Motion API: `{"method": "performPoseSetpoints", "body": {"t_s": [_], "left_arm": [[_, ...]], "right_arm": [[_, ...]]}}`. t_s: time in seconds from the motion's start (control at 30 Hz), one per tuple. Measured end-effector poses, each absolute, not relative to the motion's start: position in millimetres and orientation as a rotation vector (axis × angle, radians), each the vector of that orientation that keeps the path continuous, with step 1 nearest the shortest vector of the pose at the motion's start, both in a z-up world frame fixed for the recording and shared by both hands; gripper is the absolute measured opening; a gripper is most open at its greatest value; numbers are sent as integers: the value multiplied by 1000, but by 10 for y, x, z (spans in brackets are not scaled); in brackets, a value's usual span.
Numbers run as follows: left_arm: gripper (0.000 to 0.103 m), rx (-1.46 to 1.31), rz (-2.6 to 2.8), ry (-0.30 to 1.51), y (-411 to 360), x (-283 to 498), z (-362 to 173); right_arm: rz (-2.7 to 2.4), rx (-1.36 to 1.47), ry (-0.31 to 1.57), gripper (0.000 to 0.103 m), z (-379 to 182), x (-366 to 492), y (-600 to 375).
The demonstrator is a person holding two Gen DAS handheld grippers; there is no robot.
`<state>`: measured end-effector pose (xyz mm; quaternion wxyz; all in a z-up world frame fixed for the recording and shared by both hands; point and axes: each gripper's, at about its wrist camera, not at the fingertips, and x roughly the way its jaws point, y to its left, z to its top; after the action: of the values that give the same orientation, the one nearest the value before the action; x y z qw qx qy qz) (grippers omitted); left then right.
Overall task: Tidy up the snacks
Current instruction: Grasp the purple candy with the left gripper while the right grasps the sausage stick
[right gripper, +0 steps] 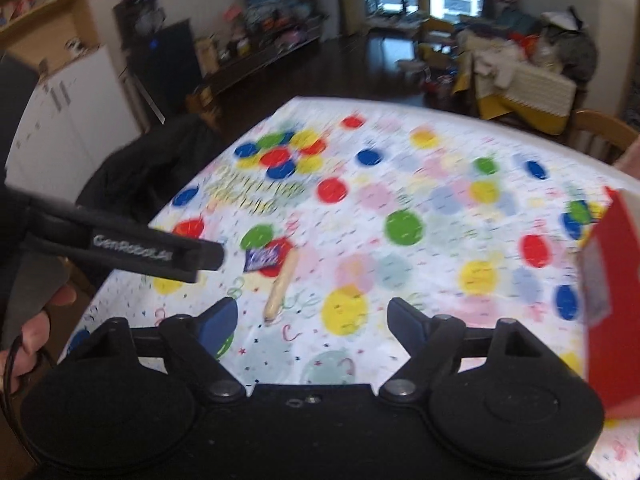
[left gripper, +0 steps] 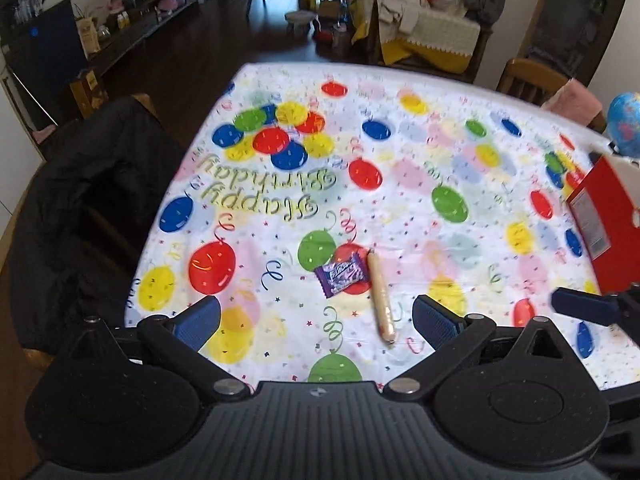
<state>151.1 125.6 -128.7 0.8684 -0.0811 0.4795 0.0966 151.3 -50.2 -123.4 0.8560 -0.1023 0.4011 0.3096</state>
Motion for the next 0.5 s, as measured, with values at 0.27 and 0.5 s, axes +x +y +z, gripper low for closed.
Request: {"method": "performPoseSetpoints", "body": {"t_s": [0.27, 0.5], "left_arm": [[102, -156, 178, 1063, 1300, 1822, -1629], [85, -142, 155, 1094, 1325, 2065, -1824]], "right_arm": [[717, -258, 908, 61, -1661, 1740, -147], [738, -242, 938, 50, -1858, 1922, 18]]}}
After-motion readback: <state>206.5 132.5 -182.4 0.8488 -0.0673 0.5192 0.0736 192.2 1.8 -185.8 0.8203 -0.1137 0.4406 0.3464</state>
